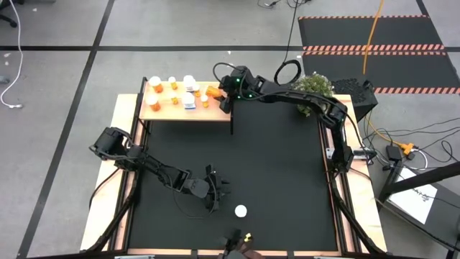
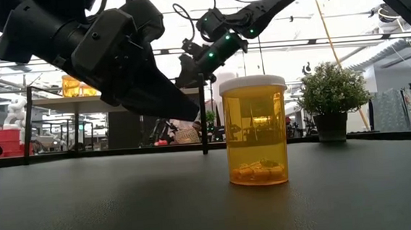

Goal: Pick and place medicine bottles onto shelf by color
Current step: Put the large orange pill bottle on the shelf

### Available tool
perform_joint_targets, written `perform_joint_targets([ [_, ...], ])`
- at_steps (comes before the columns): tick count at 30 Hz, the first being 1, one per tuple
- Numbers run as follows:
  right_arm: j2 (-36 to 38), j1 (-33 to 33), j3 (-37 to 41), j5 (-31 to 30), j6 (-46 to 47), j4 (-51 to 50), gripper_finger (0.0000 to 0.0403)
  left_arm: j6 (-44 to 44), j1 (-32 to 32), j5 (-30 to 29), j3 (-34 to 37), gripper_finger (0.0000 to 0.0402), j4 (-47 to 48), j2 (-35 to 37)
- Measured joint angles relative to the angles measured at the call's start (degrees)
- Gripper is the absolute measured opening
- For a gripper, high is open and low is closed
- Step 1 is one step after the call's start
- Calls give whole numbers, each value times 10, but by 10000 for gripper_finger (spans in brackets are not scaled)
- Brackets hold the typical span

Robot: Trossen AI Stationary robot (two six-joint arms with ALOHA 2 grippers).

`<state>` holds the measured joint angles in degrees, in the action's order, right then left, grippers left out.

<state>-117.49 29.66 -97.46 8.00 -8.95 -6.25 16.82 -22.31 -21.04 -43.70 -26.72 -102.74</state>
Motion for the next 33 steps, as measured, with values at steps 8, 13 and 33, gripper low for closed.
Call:
perform_joint_targets([
  [8,-1,4,-1,12,-35,13,256,-2,1,0,0,186,-4,0],
  [13,-1,4,-1,20,-48,9,230,-4,1,0,0,186,-4,0],
  [33,-1,3,-1,41,3,14,260,-3,1,0,0,186,-3,0],
])
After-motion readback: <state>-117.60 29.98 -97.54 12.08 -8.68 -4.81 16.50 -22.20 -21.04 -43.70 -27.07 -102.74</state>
